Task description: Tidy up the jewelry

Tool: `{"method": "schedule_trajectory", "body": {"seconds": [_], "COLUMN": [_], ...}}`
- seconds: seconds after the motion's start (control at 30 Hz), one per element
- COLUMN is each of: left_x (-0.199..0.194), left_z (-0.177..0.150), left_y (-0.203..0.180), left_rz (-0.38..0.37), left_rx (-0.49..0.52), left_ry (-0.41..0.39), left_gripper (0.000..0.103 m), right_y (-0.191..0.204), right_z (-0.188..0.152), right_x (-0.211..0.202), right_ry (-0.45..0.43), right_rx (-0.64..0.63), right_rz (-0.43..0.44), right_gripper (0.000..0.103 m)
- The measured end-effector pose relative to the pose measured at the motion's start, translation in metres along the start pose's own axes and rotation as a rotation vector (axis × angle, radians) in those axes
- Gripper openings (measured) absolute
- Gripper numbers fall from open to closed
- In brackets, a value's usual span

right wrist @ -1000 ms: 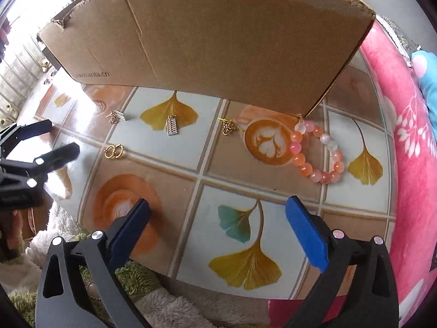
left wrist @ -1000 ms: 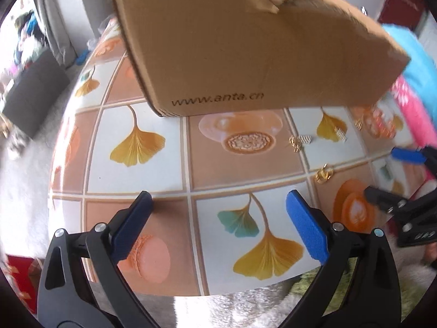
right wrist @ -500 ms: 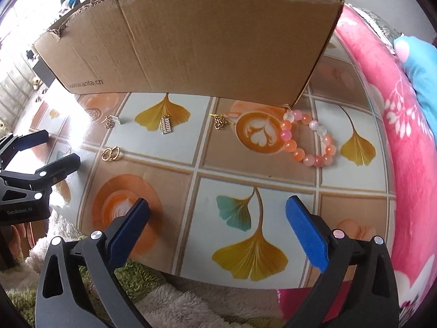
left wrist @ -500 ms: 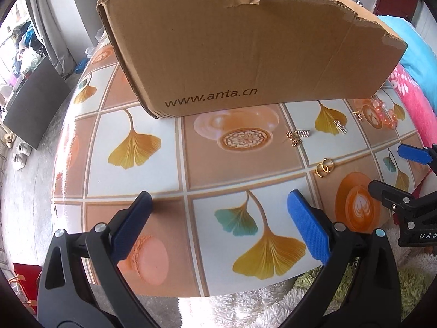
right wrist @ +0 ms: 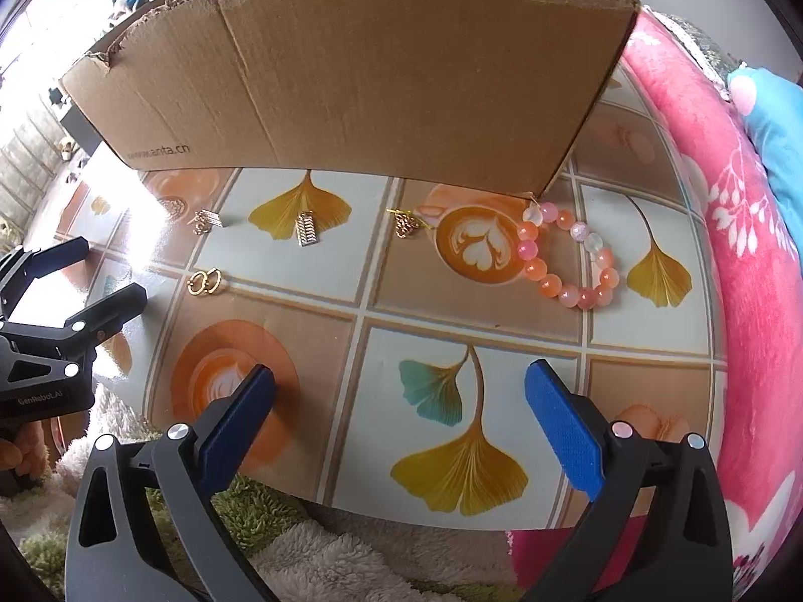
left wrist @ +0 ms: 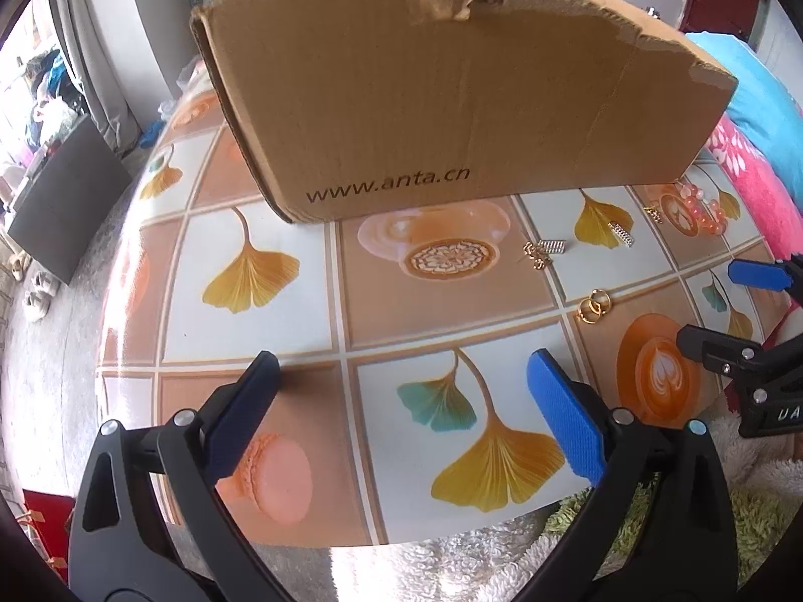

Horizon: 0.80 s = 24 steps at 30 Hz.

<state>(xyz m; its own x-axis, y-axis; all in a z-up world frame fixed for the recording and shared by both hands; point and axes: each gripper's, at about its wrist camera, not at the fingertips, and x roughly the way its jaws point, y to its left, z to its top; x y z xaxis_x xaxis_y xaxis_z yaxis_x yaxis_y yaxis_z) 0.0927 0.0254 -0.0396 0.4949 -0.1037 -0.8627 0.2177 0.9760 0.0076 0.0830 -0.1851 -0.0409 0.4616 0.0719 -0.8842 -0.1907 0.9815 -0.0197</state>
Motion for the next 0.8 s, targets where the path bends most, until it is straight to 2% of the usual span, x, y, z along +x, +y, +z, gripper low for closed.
{"method": "schedule_trajectory", "body": {"seconds": [0.1,0.2,0.23,0.27,0.33,0.37,0.5,0.57,0.73,0.8], "left_x": [-0.015,-0.026,-0.027,-0.027,-0.026,-0.025,-0.024,-0.023,-0.015,-0.013], "left_z": [-0.003,-0.004,-0.005,-0.006,-0.007,-0.008,-0.01,-0.007,-0.004,-0.004], "left_y": [-0.007,-0.021,-0.026,-0.031,-0.038,-0.041,-0.05,-0.056,-0.066,-0.068], "left_rz": [-0.05,-0.079,-0.081,-0.086,-0.093,-0.096,-0.118,-0.13,-0.137,-0.138], "left_rx": [0.042,0.115,0.133,0.152,0.177,0.189,0.234,0.267,0.322,0.333], "left_ry": [-0.078,-0.125,-0.131,-0.132,-0.127,-0.125,-0.128,-0.126,-0.111,-0.107], "left_gripper": [0.092,0.08,0.076,0.075,0.062,0.059,0.043,0.038,0.021,0.019], "right_y": [0.006,0.009,0.01,0.009,0.007,0.005,-0.002,-0.006,-0.009,-0.008], "right_z": [0.004,0.006,0.007,0.007,0.008,0.007,0.007,0.006,0.007,0.007], "right_x": [-0.006,-0.013,-0.014,-0.014,-0.014,-0.014,-0.015,-0.015,-0.014,-0.014], "right_ry": [-0.052,-0.089,-0.091,-0.091,-0.092,-0.093,-0.092,-0.092,-0.095,-0.095], "right_rx": [-0.048,-0.078,-0.083,-0.083,-0.078,-0.072,-0.053,-0.043,-0.028,-0.025], "right_rz": [0.007,0.051,0.069,0.086,0.109,0.122,0.144,0.159,0.185,0.186], "right_gripper": [0.097,0.092,0.088,0.083,0.077,0.073,0.064,0.06,0.059,0.059]}}
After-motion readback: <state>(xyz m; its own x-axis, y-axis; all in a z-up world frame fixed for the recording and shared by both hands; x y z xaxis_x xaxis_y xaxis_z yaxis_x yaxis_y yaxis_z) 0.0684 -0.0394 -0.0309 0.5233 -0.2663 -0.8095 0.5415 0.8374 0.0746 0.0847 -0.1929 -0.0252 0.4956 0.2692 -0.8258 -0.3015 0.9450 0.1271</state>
